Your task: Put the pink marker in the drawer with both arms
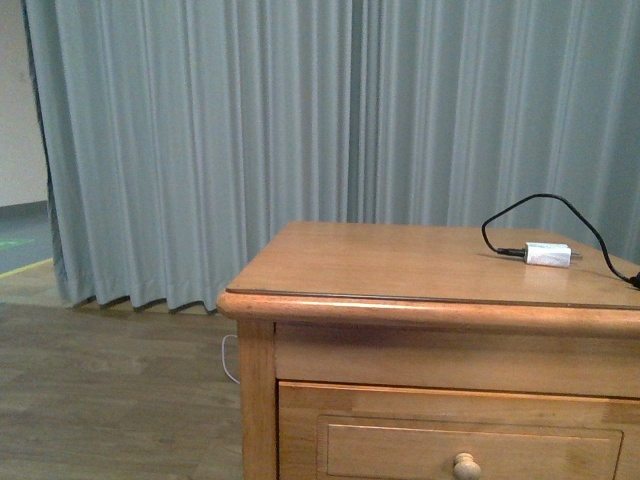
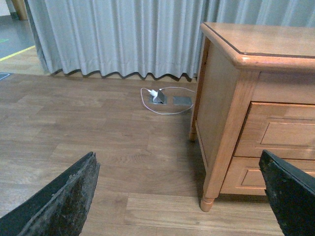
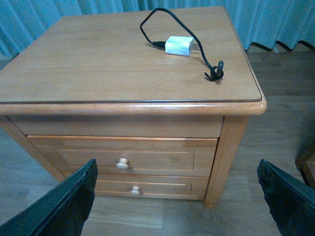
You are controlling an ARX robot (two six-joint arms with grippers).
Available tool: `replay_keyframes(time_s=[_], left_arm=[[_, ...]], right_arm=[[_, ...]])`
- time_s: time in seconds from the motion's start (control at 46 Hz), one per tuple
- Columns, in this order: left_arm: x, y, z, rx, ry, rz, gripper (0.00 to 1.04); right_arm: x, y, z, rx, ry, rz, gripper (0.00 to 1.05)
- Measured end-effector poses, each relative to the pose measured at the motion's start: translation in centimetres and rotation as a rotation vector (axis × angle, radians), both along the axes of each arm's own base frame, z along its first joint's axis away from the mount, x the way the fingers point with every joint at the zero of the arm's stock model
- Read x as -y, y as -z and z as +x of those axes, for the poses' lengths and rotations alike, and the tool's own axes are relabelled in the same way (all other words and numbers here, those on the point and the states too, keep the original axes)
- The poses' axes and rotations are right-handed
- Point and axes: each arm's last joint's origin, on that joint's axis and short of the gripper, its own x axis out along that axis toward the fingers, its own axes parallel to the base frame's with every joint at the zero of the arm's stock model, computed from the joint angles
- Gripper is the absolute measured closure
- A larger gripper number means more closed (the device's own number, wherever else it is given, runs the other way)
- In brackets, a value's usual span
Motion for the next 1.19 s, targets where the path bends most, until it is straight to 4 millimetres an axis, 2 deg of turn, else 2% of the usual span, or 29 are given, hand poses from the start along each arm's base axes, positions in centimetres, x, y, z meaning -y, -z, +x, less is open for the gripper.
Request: replay_keyframes(time_s=[0.065, 0.174, 0.261, 0.499, 0.586, 0.955, 1.194], left_arm=[[0.0, 0.0, 0.0, 0.0, 0.0, 0.0, 0.06], [0.0, 0.0, 0.0, 0.0, 0.0, 0.0, 0.06], [0.0, 0.0, 0.0, 0.0, 0.0, 0.0, 0.06], [0.0, 0.0, 0.0, 0.0, 0.0, 0.0, 0.06], [0.0, 0.0, 0.0, 0.0, 0.0, 0.0, 0.06], [0.0, 0.0, 0.0, 0.0, 0.0, 0.0, 0.06], [0.0, 0.0, 0.0, 0.0, 0.0, 0.0, 0.06]], right_arm=[[0.0, 0.0, 0.0, 0.001, 0.0, 0.0, 0.08], [-0.4, 0.8, -0.5, 0.198, 0.058, -0.054, 0.25], [-0.6, 2.3, -1.5, 0.277, 0.054, -0.064, 0.41], [-0.6, 6.5, -3.1, 0.25, 0.055, -0.073, 0.82], [-0.6, 7.8, -3.9, 0.257, 0.055, -0.075, 1.03], [-0.6, 10.6, -5.6, 0.259, 0.054, -0.077, 1.03], [-0.6, 11.8, -6.6, 0.261, 0.055, -0.076, 1.03]])
